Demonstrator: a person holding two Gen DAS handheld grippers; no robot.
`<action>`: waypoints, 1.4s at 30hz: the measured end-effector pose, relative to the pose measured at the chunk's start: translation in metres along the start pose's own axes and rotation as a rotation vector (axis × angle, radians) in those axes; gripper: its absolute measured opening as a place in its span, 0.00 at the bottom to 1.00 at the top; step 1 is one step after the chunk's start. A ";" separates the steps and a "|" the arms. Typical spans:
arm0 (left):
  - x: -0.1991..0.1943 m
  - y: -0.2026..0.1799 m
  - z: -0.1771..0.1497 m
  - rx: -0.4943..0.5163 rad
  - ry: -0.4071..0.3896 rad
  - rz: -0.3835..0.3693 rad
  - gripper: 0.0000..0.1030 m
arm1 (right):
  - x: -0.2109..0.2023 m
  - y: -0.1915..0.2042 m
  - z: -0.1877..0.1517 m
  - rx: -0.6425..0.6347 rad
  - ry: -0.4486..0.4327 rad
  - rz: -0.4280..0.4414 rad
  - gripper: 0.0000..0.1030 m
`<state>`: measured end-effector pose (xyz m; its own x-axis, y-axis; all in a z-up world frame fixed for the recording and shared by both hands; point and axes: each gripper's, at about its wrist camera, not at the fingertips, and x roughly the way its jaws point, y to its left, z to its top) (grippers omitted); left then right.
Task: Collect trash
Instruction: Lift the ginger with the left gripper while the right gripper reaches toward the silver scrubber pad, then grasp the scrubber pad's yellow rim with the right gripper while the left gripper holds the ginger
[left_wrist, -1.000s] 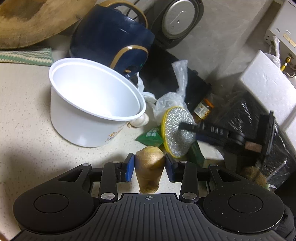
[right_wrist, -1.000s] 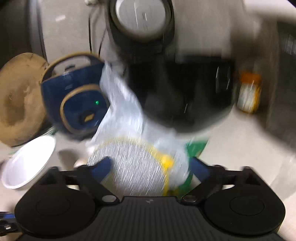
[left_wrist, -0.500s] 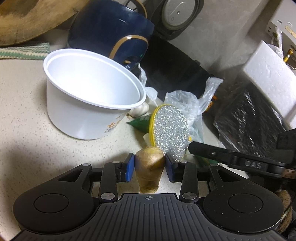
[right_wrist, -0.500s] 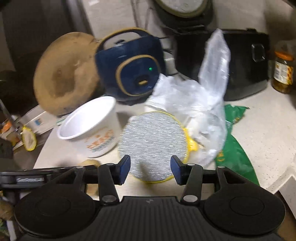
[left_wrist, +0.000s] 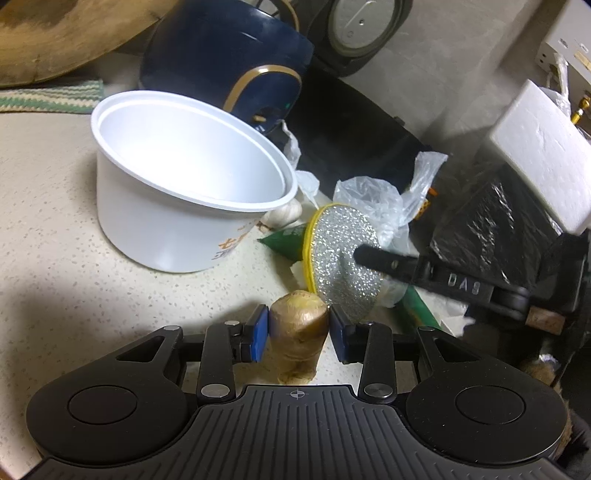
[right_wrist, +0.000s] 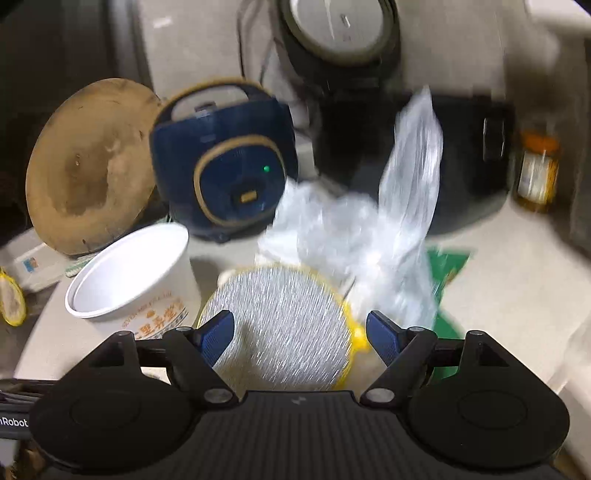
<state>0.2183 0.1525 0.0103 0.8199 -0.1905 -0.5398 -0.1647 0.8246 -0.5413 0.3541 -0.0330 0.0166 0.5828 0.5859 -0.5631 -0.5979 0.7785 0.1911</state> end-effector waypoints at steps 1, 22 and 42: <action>0.000 0.000 0.000 -0.003 -0.001 0.001 0.39 | 0.002 -0.002 -0.002 0.022 0.016 0.019 0.75; 0.007 -0.001 -0.004 0.013 0.025 0.015 0.39 | -0.054 -0.021 -0.027 0.032 0.009 0.076 0.19; 0.005 0.005 -0.001 -0.013 0.009 0.031 0.39 | -0.018 -0.010 -0.020 0.107 0.051 0.195 0.22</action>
<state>0.2206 0.1546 0.0043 0.8094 -0.1700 -0.5621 -0.1971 0.8230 -0.5327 0.3386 -0.0561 0.0089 0.4315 0.7179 -0.5463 -0.6331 0.6724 0.3835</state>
